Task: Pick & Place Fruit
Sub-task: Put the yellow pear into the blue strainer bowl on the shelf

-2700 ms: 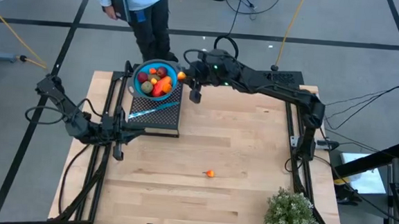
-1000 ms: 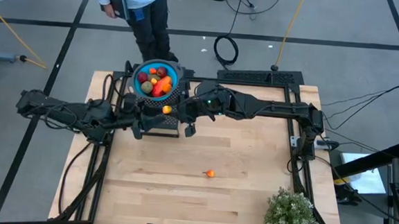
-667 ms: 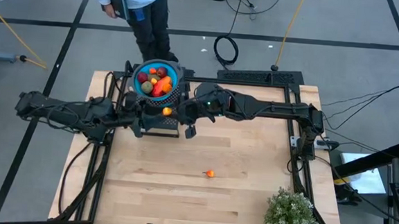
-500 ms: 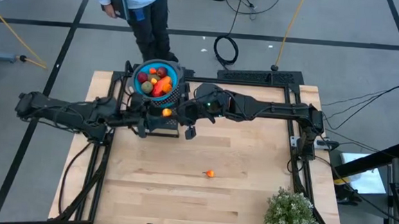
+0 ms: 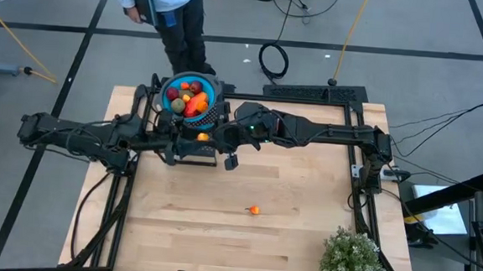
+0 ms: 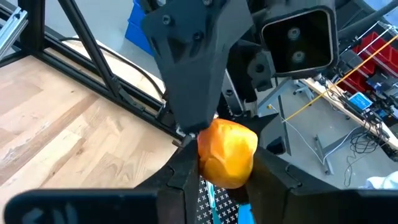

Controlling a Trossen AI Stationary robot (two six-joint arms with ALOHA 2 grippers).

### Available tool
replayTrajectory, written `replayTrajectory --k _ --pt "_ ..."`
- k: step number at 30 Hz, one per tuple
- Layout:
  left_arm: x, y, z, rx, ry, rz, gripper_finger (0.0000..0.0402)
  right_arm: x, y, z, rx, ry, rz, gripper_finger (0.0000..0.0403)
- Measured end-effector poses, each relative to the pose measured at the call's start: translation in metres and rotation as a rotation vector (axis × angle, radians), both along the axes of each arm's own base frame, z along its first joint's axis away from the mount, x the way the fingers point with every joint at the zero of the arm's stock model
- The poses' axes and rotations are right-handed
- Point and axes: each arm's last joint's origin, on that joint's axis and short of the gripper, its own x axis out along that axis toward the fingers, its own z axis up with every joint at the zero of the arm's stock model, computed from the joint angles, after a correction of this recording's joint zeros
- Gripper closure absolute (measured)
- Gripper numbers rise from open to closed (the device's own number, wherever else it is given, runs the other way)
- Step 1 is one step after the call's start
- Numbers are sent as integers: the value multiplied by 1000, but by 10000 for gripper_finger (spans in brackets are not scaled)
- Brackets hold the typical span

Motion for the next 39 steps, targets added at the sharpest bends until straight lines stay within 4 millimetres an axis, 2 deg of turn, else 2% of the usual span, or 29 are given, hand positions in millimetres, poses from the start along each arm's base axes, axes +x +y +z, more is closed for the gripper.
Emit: replayTrajectory --k 3,12,17,32,39 --pt "0 1 1 2 -5 -1 146 0 0 0 1 0 0 307" --pt "0 5 1 20 -4 -6 237 0 0 0 1 1 -3 307" --pt "0 7 1 16 -4 -22 266 0 0 0 -3 1 -2 305" --pt "-2 7 -2 35 32 -20 275 -5 0 -4 29 72 -6 236" --pt "-4 9 -3 48 44 -5 277 -13 -3 -1 56 118 -29 235"
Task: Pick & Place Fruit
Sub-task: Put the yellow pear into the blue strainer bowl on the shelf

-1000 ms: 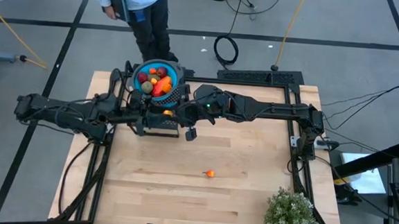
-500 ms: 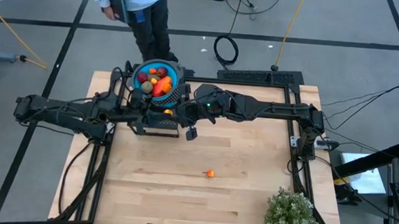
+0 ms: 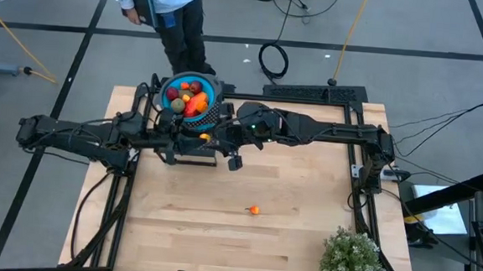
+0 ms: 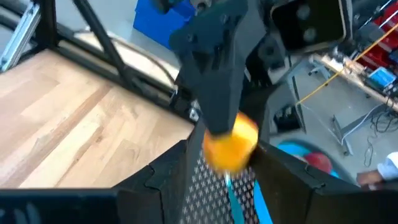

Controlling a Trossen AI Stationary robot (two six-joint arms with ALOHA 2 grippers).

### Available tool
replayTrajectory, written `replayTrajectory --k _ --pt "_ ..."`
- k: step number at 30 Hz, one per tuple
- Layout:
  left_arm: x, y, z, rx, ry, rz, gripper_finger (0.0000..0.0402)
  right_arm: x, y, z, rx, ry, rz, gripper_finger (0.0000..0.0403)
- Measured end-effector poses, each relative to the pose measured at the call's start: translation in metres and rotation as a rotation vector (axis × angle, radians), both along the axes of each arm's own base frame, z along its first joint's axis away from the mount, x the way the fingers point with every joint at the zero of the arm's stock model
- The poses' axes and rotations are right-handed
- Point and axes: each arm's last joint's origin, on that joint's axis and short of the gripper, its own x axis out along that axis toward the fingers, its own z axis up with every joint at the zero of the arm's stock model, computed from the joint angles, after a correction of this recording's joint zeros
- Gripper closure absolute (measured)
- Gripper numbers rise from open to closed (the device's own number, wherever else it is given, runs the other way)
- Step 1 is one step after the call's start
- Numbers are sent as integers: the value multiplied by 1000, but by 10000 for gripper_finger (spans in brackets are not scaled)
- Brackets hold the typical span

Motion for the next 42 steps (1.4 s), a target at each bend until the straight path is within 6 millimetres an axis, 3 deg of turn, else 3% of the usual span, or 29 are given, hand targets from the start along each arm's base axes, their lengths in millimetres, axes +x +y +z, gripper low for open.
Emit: replayTrajectory --k 16,29,37,42 --pt "-7 7 3 34 0 66 276 -18 -15 6 53 50 -58 262" --pt "-9 27 1 63 20 151 275 -55 -18 34 64 63 -77 397" --pt "-11 38 1 70 23 167 275 -75 -21 45 104 88 -110 402" --pt "-12 43 1 79 25 173 275 -88 -19 38 130 85 -123 402"
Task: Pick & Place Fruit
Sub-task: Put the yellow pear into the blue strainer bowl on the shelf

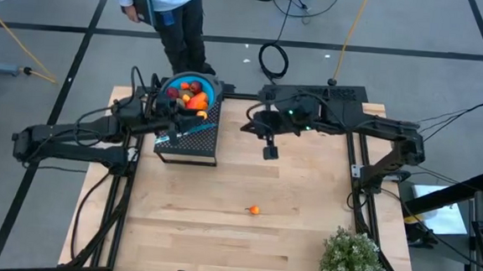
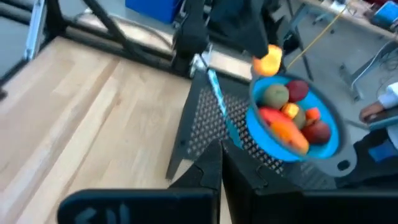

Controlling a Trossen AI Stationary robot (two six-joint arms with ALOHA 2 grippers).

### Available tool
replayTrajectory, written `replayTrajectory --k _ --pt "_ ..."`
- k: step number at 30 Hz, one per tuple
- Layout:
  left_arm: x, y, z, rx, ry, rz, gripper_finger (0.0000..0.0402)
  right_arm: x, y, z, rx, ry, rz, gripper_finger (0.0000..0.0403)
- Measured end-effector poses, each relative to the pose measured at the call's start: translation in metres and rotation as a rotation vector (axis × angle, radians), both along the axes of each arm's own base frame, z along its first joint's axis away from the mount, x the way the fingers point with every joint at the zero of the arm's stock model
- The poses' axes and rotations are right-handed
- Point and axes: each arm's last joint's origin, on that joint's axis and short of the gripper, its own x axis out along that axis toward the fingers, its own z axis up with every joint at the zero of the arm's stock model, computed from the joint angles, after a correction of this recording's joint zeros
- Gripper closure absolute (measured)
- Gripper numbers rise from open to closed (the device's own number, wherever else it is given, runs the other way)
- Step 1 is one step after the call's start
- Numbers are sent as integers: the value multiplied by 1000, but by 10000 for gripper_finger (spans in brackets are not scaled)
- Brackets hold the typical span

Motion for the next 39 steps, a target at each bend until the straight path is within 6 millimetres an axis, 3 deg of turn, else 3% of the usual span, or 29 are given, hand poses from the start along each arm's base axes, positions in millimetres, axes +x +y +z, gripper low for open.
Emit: replayTrajectory --k 6,17,31,39 --pt "-1 7 -1 -8 2 17 275 -24 2 -18 47 -124 -31 402" --pt "-4 18 5 -31 28 55 275 -87 4 -53 154 -249 -90 403" --pt "30 42 53 27 372 81 275 -145 11 -82 209 -370 -96 403" --pt "32 61 69 10 619 178 275 -166 14 -96 216 -418 -91 403"
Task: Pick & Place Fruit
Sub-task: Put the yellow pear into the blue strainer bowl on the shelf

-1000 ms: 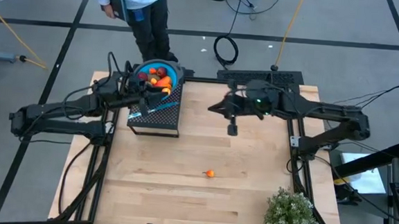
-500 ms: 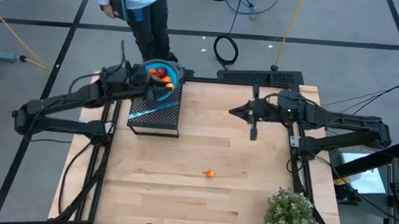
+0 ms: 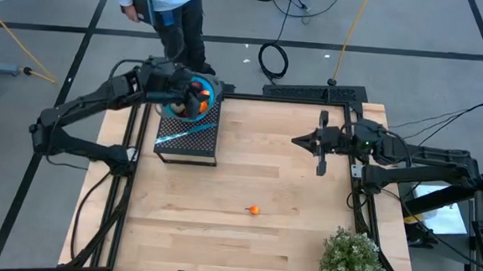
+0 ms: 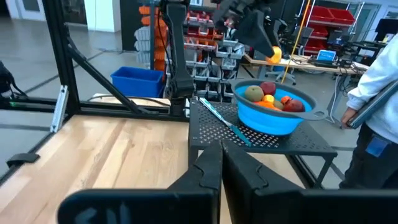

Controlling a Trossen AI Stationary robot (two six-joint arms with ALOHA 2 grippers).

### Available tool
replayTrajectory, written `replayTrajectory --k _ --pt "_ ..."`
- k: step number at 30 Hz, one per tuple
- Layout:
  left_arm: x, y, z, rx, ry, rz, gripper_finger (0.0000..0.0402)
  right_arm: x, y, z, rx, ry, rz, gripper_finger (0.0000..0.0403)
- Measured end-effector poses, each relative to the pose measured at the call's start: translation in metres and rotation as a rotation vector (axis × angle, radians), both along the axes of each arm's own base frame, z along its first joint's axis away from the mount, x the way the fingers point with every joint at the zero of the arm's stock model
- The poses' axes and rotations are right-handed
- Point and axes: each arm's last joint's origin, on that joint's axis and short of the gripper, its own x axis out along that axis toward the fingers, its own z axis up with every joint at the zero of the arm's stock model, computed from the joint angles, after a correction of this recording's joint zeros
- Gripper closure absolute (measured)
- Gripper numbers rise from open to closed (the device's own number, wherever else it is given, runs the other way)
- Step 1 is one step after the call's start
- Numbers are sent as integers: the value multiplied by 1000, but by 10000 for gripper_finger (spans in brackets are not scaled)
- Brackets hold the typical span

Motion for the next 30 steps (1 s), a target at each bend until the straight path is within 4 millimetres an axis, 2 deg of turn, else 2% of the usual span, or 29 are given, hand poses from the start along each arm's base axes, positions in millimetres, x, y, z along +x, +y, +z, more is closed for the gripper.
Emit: replayTrajectory --k 7,16,30 --pt "-3 17 -1 -15 174 79 275 -12 2 -10 29 -23 -2 403" --pt "-3 34 -25 -77 370 152 275 -22 3 -22 33 -49 -1 403" --pt "5 52 -50 -143 513 157 275 -25 3 -21 31 -61 -1 403"
